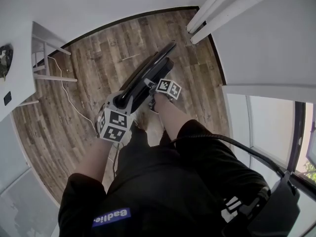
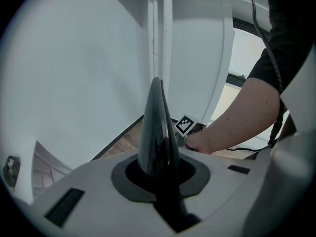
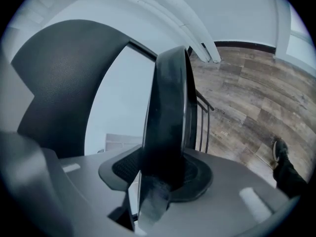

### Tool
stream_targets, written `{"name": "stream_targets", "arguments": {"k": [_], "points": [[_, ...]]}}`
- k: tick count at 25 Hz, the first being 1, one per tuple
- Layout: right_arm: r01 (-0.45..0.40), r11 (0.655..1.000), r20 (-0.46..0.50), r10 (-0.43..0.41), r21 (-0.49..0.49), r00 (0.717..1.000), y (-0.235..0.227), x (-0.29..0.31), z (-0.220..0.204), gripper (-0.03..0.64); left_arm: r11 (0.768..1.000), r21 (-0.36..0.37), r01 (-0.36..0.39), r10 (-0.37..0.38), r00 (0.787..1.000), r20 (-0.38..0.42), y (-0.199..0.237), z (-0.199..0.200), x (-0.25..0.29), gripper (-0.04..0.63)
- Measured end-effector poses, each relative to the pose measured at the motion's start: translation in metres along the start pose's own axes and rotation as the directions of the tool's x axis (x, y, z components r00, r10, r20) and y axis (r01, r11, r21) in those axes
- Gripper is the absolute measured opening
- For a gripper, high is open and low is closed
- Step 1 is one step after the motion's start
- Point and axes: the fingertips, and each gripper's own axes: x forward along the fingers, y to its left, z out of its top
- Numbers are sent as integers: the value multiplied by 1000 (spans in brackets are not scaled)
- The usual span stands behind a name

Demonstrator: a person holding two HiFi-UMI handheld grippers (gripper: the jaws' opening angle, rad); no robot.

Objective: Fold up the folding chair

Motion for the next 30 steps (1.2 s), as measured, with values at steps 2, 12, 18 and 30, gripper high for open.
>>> {"name": "stream_targets", "arguments": {"k": [2,12,18,30], "points": [[11,1000,3,-11,-11,1000,8,6,1,155,1000,1,-2,2,1000,3,2,0,-1,58],[15,998,-11,-16,-54,1000,49,36,6,143,1000,11,-18,18,1000,5,18,4,-4,58],[20,997,-25,-22,-72,999,56,43,5,143,1000,13,-18,18,1000,3,21,3,-3,58],[37,990,-43,-43,-139,998,59,45,2,152,999,25,24,-25,999,20,26,4,-4,66]]}}
